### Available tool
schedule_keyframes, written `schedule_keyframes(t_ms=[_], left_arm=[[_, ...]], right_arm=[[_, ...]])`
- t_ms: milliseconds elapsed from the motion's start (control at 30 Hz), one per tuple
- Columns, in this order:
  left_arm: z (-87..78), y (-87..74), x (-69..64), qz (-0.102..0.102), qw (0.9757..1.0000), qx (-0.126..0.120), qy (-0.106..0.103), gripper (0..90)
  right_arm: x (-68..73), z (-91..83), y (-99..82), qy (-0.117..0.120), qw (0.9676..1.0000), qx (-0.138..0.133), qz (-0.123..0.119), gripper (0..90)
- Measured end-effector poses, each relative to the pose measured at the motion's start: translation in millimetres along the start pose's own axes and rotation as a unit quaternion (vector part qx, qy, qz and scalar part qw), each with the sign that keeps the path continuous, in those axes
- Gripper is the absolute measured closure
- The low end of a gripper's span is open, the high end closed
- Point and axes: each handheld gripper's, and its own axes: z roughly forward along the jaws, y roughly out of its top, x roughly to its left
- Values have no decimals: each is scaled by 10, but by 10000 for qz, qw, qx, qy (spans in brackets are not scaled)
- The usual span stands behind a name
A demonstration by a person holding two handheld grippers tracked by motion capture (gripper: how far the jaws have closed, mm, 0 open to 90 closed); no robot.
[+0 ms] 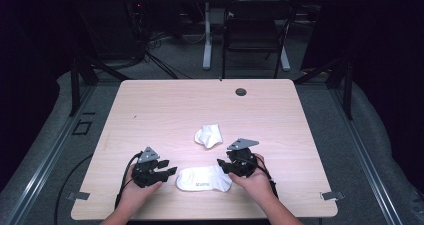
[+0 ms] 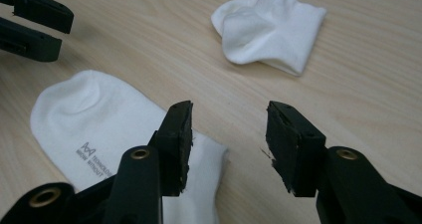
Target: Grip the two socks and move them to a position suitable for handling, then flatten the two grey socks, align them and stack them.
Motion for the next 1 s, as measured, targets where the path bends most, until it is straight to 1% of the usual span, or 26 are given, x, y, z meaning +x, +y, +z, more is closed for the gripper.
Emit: schedule_keyframes(t_ms=[33,67,100,133,233,300,333,367,400,500,533,600,667,733,867,900,933,1000], left_arm=[[0,0,3,7,10000,-7,10,542],[0,0,3,7,10000,-7,10,541],[-3,1,5,2,10000,-4,-2,541],[-7,3,7,-16,10000,-15,-7,538],[-9,3,11,-25,10000,-25,1,535],[-11,4,17,-13,10000,-27,11,531],[-11,4,17,-13,10000,-27,11,531],[-10,3,16,-30,10000,-30,13,531],[-12,3,20,-27,10000,-32,17,529],[-11,3,22,-28,10000,-38,14,527],[-8,1,16,-70,9999,-54,48,527],[-8,1,23,-78,9999,-63,-10,527],[-8,2,24,-79,10000,-60,-11,527],[-6,3,31,-69,10000,-70,-3,526],[-4,7,40,-53,10000,-35,3,526],[2,5,39,-90,10000,-40,3,526],[5,6,41,-99,9999,-43,-1,526],[5,6,43,-103,9999,-48,-2,526]], right_arm=[[-2,12,31,-46,10000,37,-66,536],[0,30,55,-82,9999,1,-80,540],[0,30,55,-82,9999,1,-80,540],[3,62,109,-73,9999,85,-41,540],[9,87,160,-98,9998,136,-69,563],[12,138,234,-59,9998,183,-19,590],[13,148,253,-76,9998,206,-35,592],[13,148,253,-76,9998,206,-35,592],[22,187,311,-112,9997,222,-37,602],[22,217,355,-116,9997,218,-18,619],[21,237,381,-108,9997,233,-24,622],[31,298,452,-143,9995,266,-39,644],[29,317,474,-130,9995,286,-41,646],[30,382,534,-144,9993,341,-42,652],[32,443,589,-163,9993,335,-23,655],[27,465,605,-150,9993,341,-4,657],[20,516,643,-195,9991,379,-10,670],[14,557,670,-193,9990,410,28,682]])
